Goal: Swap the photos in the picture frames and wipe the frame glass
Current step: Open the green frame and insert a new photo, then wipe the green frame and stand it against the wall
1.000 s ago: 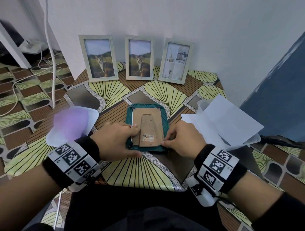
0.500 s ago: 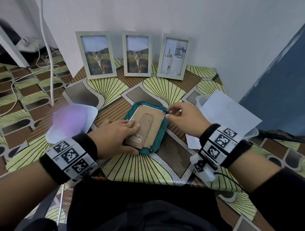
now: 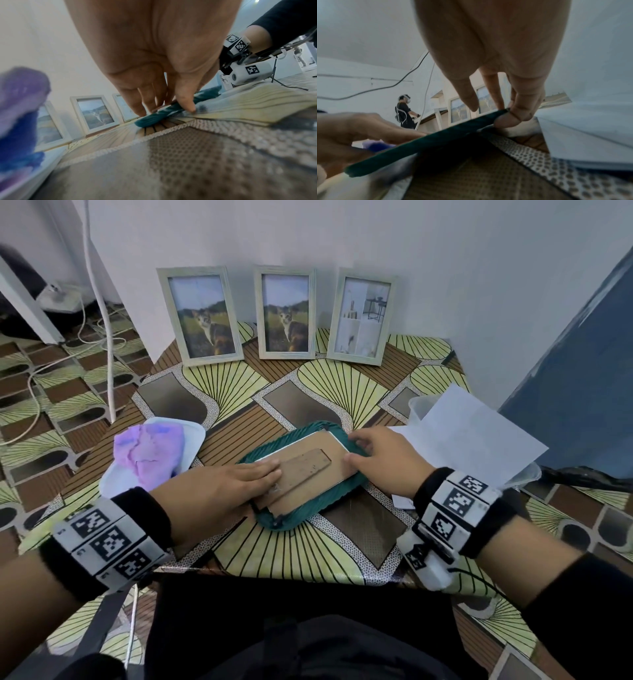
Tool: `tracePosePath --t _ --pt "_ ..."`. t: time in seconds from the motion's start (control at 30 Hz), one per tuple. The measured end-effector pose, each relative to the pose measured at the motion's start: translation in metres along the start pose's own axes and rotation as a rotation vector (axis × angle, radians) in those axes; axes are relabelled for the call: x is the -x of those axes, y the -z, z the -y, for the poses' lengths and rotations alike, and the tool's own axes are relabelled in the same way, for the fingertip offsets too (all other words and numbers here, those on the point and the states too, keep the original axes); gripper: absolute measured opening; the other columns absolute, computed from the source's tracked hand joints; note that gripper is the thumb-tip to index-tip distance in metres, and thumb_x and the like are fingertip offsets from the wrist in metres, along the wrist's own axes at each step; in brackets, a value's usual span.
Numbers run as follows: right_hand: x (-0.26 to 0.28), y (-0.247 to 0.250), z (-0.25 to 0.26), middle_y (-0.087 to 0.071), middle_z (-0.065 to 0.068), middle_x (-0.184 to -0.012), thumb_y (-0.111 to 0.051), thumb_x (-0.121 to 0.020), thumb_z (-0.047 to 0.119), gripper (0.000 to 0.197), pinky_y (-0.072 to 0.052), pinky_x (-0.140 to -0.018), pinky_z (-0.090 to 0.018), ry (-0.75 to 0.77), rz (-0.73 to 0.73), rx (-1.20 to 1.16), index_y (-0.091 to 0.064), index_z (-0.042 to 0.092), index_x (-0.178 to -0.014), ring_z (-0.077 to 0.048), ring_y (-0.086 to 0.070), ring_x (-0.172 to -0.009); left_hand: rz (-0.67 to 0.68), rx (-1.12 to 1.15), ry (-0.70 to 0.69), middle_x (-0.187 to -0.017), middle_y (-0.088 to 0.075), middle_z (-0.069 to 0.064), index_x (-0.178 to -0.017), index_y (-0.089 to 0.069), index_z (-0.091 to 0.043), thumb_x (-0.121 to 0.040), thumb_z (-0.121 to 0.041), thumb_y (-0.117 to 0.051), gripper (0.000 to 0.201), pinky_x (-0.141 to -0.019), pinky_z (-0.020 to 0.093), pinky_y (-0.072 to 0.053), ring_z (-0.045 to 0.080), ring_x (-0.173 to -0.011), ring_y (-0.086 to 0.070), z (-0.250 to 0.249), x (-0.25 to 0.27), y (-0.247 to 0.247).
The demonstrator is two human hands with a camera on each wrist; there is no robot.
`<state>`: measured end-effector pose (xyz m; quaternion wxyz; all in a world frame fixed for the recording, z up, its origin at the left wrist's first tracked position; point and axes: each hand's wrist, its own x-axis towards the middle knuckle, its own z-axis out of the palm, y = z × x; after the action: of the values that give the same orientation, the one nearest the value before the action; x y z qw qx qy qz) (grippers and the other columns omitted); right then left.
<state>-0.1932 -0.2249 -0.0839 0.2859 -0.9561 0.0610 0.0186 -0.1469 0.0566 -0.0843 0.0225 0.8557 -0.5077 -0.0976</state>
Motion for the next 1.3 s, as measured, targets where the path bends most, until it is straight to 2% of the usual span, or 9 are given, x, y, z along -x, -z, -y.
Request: tracePosePath --t 0.17,0.27,0.37,0.67,0.73,0.87,1.07,1.2,1.3 --pt "0.008 0.007 -0.006 -0.069 -0.001 -0.096 -0.056 -0.096 0.032 0.030 -0.048 -0.082 -0.033 -0.088 -0.103 -0.239 -0.073 0.008 -0.102 -0.018 -0.063 -0.092 -0.155 0.204 -0.045 -0.153 -0.034 -0.007 -0.148 -0.035 -0.018 -0.097 -0.018 -0.053 0.054 -0.110 0.028 -0.039 0.011 -0.137 -0.043 0.002 0.008 0.007" --pt "0.009 0.017 -0.002 -0.062 -0.009 -0.082 -0.047 -0.099 0.048 0.055 -0.047 -0.074 -0.037 -0.220 -0.128 -0.625 -0.067 -0.003 -0.091 -0.021 -0.058 -0.075 -0.282 0.331 -0.067 -0.136 -0.058 -0.008 -0.141 -0.049 -0.018 -0.099 -0.041 -0.042 0.049 -0.099 0.029 -0.047 0.010 -0.122 -0.058 -0.003 0.012 0.011" --pt "0.012 0.027 0.007 -0.065 -0.009 -0.092 -0.033 -0.101 0.057 0.062 -0.053 -0.072 -0.032 -0.333 -0.112 -0.909 -0.064 0.004 -0.105 -0.019 -0.061 -0.082 -0.390 0.519 -0.017 -0.106 -0.072 -0.005 -0.123 -0.060 -0.023 -0.097 -0.037 -0.046 0.033 -0.082 0.040 -0.054 0.018 -0.096 -0.068 -0.006 0.011 0.011" --pt "0.008 0.021 0.015 -0.066 0.009 -0.100 -0.025 -0.101 0.059 0.049 -0.045 -0.103 -0.050 -0.326 0.026 -0.973 -0.058 0.027 -0.117 -0.014 -0.063 -0.099 -0.442 1.169 0.121 -0.097 -0.074 0.015 -0.139 -0.033 -0.025 -0.089 -0.009 -0.059 0.059 -0.084 0.036 -0.058 0.028 -0.094 -0.072 -0.020 -0.006 0.019" --pt "0.006 0.019 0.015 -0.067 0.016 -0.098 -0.026 -0.102 0.056 0.045 -0.043 -0.106 -0.047 -0.314 0.046 -0.968 -0.061 0.029 -0.108 -0.010 -0.060 -0.104 -0.466 1.153 0.160 -0.097 -0.074 0.016 -0.137 -0.036 -0.025 -0.086 -0.003 -0.065 0.063 -0.076 0.032 -0.060 0.030 -0.087 -0.073 -0.020 -0.008 0.019" --pt "0.000 0.013 0.016 -0.056 0.009 -0.130 -0.035 -0.104 0.050 0.048 -0.037 -0.111 -0.038 -0.314 0.083 -0.911 -0.052 0.016 -0.134 -0.009 -0.046 -0.122 -0.502 0.972 0.337 -0.083 -0.073 0.014 -0.131 -0.044 -0.026 -0.077 -0.005 -0.078 0.066 -0.069 0.042 -0.060 0.035 -0.071 -0.070 -0.018 -0.007 0.015" --pt "-0.013 -0.003 0.017 -0.070 0.001 -0.116 -0.051 -0.100 0.035 0.031 -0.044 -0.100 -0.028 -0.263 0.118 -0.786 -0.067 0.012 -0.114 -0.011 -0.060 -0.113 -0.342 0.670 0.485 -0.076 -0.066 -0.005 -0.127 -0.052 -0.036 -0.075 -0.037 -0.080 0.059 -0.072 0.033 -0.057 0.007 -0.064 -0.065 -0.007 0.003 0.005" --pt "-0.020 -0.012 0.025 -0.054 -0.004 -0.142 -0.056 -0.098 0.037 0.052 -0.036 -0.115 -0.042 -0.235 0.100 -0.696 -0.050 0.009 -0.141 -0.020 -0.049 -0.131 -0.178 0.573 0.459 -0.078 -0.066 -0.009 -0.129 -0.043 -0.052 -0.079 -0.045 -0.074 0.059 -0.068 0.015 -0.050 -0.001 -0.070 -0.062 -0.005 0.016 0.002" --pt "-0.023 -0.017 0.027 -0.053 -0.003 -0.142 -0.058 -0.096 0.037 0.052 -0.037 -0.113 -0.045 -0.181 0.067 -0.602 -0.050 0.014 -0.141 -0.021 -0.049 -0.131 -0.200 0.481 0.493 -0.078 -0.067 -0.010 -0.124 -0.051 -0.049 -0.079 -0.046 -0.073 0.050 -0.069 0.017 -0.051 -0.001 -0.071 -0.062 -0.005 0.027 0.006"
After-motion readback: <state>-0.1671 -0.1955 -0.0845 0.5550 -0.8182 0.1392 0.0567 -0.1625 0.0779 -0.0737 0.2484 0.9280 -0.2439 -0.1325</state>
